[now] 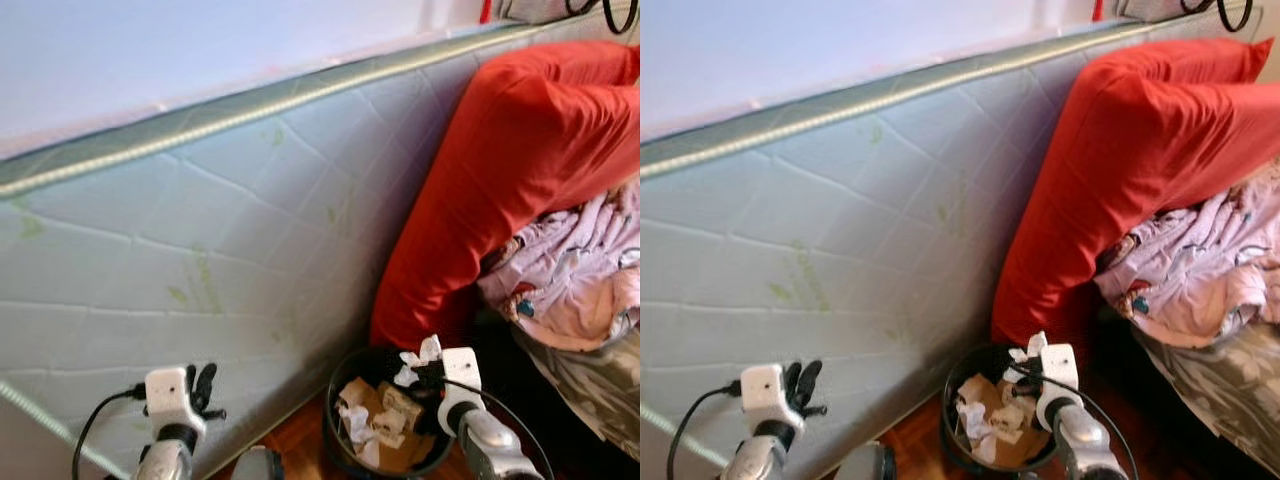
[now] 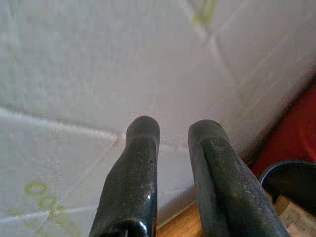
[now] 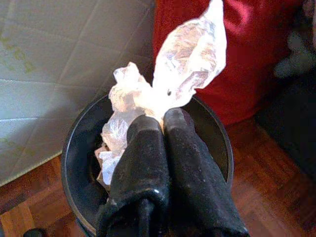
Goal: Clean up the room
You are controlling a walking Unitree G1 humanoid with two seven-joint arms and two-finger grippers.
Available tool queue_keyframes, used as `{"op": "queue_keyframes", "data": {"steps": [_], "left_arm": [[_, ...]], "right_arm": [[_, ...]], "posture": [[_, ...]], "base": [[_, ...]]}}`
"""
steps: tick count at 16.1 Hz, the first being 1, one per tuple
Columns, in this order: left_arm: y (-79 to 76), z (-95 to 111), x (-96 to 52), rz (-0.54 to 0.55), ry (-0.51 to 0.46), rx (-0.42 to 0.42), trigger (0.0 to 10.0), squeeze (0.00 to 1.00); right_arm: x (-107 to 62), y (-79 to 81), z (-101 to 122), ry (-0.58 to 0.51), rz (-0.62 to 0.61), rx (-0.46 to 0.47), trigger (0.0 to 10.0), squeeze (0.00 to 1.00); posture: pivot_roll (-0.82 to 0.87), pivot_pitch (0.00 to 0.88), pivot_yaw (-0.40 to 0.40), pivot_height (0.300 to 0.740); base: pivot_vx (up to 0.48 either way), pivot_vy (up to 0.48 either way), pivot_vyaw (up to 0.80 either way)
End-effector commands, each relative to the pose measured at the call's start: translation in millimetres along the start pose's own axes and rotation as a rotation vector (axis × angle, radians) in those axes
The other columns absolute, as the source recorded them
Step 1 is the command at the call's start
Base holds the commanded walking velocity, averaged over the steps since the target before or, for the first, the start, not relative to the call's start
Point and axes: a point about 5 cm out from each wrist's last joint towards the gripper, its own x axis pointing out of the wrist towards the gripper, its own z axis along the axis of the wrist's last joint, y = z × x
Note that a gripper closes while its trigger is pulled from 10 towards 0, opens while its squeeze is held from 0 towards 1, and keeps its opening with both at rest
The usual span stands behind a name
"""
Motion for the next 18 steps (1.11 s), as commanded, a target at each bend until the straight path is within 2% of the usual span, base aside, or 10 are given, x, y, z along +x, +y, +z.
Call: {"op": "queue_keyframes", "data": {"steps": [1,2,3,5,6,10,12,15,18], "left_arm": [[-8.6,8,4.1,-0.036,-0.024,-0.002,10.0,0.0],[-14.3,15,6.8,-0.046,-0.052,-0.005,10.0,0.0],[-20.8,27,10.4,-0.051,-0.098,-0.012,10.0,0.0],[-21.6,38,13.0,-0.026,-0.135,-0.028,10.0,0.0],[-21.0,44,16.5,-0.016,-0.145,-0.03,10.0,0.0],[-17.9,61,14.6,-0.001,-0.188,-0.023,10.0,0.0],[-17.8,78,11.2,0.006,-0.212,-0.017,10.0,0.0],[-24.4,90,9.1,-0.007,-0.23,-0.022,10.0,0.0],[-34.6,97,15.6,-0.043,-0.229,-0.042,10.0,0.0]], "right_arm": [[1.9,-3.2,6,-0.003,-0.019,0.005,10.0,0.0],[2.5,-5.9,10,-0.014,-0.036,0.021,10.0,0.0],[3.9,-8.5,17,-0.041,-0.048,0.038,10.0,0.0],[5.6,-7.0,21,-0.042,-0.047,0.024,10.0,0.0],[7.5,-5.3,24,-0.032,-0.061,0.012,10.0,0.0],[10.6,-2.4,30,-0.031,-0.073,0.044,10.0,0.0],[12.2,1.8,32,-0.034,-0.063,0.051,10.0,0.0],[13.3,3.3,36,-0.044,-0.065,0.059,10.0,0.0],[15.7,2.5,50,-0.102,-0.097,0.101,10.0,0.0]], "posture": [[0.13,0.0,-0.022,0.626],[0.14,0.015,-0.034,0.626],[0.16,0.081,-0.05,0.626],[0.18,0.127,-0.062,0.626],[0.19,0.141,-0.069,0.626],[0.22,0.191,-0.066,0.626],[0.25,0.237,-0.055,0.626],[0.27,0.264,-0.042,0.626],[0.28,0.284,-0.032,0.626]], "base": [[0.0,0.0,0.0],[0.0,0.0,0.0],[0.0,0.0,0.0],[0.0,0.0,0.0],[0.0,0.0,0.0],[0.0,0.0,0.0],[0.0,0.0,0.0],[0.0,0.0,0.0],[0.0,0.0,0.0]]}}
